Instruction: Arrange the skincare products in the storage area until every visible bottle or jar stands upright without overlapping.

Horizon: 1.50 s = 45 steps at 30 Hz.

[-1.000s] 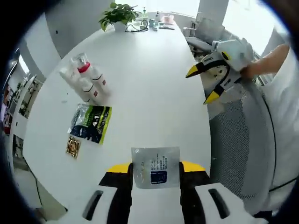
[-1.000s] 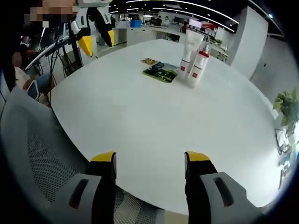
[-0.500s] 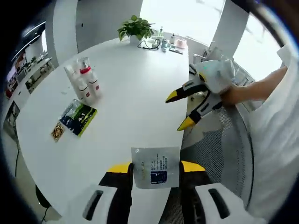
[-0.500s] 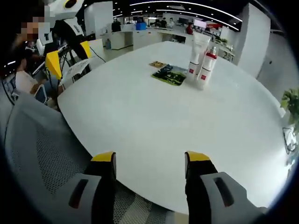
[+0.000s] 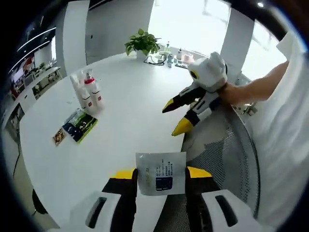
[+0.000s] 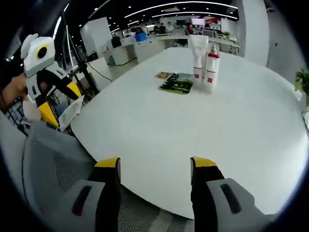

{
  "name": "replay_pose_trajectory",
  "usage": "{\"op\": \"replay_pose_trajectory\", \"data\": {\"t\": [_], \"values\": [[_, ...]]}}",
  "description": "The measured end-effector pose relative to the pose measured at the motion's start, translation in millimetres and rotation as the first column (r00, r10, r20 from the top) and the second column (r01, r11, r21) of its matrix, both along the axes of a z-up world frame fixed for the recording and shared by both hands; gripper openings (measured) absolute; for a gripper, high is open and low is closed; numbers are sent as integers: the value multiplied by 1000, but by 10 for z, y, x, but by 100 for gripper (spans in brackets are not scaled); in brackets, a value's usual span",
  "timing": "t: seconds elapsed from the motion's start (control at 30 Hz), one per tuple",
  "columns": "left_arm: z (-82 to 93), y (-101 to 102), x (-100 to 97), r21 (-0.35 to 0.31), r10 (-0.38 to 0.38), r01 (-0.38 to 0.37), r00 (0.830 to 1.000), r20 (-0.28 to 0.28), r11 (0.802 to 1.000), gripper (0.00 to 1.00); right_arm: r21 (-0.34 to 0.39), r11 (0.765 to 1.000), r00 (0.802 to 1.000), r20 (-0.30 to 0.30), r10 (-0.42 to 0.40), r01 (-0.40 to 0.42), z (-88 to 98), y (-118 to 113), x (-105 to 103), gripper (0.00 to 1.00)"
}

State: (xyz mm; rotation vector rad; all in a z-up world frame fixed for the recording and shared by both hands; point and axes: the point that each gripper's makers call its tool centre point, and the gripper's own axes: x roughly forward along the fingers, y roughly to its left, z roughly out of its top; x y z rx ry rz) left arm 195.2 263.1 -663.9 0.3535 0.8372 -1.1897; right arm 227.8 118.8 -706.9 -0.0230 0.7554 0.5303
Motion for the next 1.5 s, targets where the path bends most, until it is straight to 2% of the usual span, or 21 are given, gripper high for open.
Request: {"op": "replay_pose_trajectory", "data": {"t": [0.07,0.17,0.23,0.3,0.37,0.43,0.57,0.63,0.73,0.87,0.97,1.07,1.13,1.2,1.3,1.33,1.37,1.4,1.43,1.47,1.5], "values": [[21,-15,-7,-3,-4,4,1000,24,1000,40,36,999,1000,20,-16,15,156,46,21,52],[5,-31,-16,4,-15,15,999,49,1000,40,177,984,997,63,-32,20,468,279,71,48],[-10,-32,-19,28,-32,30,997,73,999,40,285,958,999,50,-20,5,640,489,40,44],[-9,-44,-27,40,-48,45,995,92,998,40,397,918,999,44,2,-20,800,706,-3,36],[12,-70,-39,40,-66,62,991,113,997,40,476,879,998,-37,49,-26,806,899,-117,31],[24,-84,-42,46,-82,77,988,133,996,40,537,843,991,-92,92,-28,802,1053,-200,30],[58,-109,-56,85,-144,129,969,199,988,40,562,827,973,-193,126,4,685,1182,-285,28],[60,-122,-80,101,-171,152,962,213,983,40,583,813,962,-228,150,11,658,1249,-302,26],[49,-142,-116,140,-215,186,948,234,972,40,582,813,957,-247,151,22,630,1301,-289,24],[57,-206,-200,167,-273,236,927,256,957,40,543,840,947,-273,169,6,537,1352,-337,18],[54,-227,-221,194,-302,255,913,274,947,40,542,841,938,-296,183,7,510,1376,-375,12],[77,-250,-244,207,-327,275,901,286,939,40,520,854,933,-311,182,7,463,1346,-400,3],[79,-243,-236,209,-330,278,899,289,938,40,532,846,931,-319,178,21,473,1332,-397,3],[95,-252,-229,194,-326,279,900,290,941,40,541,841,930,-326,170,36,490,1315,-397,2],[120,-248,-196,170,-304,264,907,292,950,41,586,806,929,-341,146,88,542,1276,-365,0],[133,-245,-183,155,-288,252,913,291,955,41,588,804,931,-338,141,91,545,1265,-356,0],[145,-232,-167,131,-255,226,926,279,965,42,603,791,932,-337,134,105,564,1242,-340,0],[157,-216,-144,121,-234,208,932,278,971,42,596,796,930,-342,135,104,548,1217,-348,0],[189,-212,-120,76,-190,176,945,265,981,43,595,797,932,-338,132,103,548,1185,-350,0],[205,-204,-105,43,-150,144,959,240,989,44,597,795,934,-333,126,106,555,1163,-343,0],[219,-191,-83,-4,-92,94,977,193,996,46,614,780,935,-333,120,119,580,1138,-330,0]]}}
